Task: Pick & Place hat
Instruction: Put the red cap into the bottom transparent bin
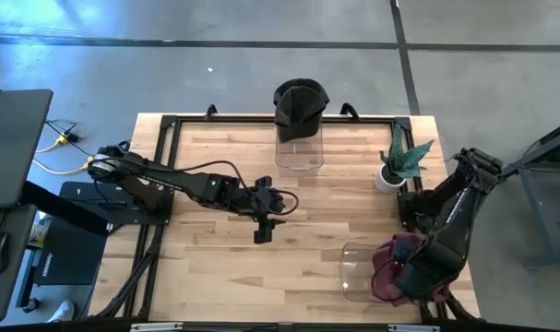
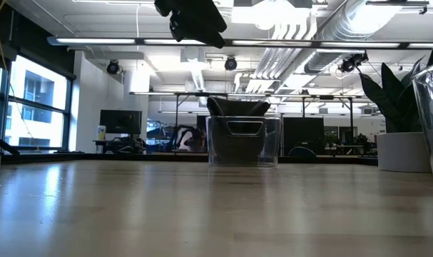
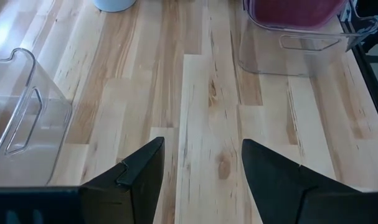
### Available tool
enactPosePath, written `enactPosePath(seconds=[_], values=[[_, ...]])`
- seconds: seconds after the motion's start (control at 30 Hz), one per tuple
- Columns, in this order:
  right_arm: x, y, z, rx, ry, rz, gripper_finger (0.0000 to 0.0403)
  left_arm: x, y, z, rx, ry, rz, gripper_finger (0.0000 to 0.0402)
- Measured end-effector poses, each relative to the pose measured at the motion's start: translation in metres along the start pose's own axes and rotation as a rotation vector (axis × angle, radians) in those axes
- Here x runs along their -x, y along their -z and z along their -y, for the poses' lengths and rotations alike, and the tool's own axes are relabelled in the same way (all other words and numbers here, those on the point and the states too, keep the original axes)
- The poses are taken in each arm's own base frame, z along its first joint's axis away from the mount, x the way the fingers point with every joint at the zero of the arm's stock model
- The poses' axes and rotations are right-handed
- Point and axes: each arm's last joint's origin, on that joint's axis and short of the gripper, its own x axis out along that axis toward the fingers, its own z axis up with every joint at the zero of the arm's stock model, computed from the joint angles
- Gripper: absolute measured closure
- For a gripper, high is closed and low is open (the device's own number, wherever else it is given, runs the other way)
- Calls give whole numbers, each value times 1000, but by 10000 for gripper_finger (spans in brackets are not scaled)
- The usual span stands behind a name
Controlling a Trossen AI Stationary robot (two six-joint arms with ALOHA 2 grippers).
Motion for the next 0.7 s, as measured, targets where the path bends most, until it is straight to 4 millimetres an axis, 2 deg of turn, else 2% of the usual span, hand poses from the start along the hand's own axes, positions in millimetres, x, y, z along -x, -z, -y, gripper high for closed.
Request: enactPosePath(seconds=[0.2,0.3,0.47,0.7], values=[[-29,-11,10,-34,115,-37,402,0,0,0,0,0,1,195],[-34,-13,13,-46,129,-56,403,0,0,0,0,0,3,195],[-24,-8,16,-61,83,-51,403,0,-2,0,3,3,18,195],[1,2,21,-152,-26,-37,403,0,-3,0,4,5,24,195]])
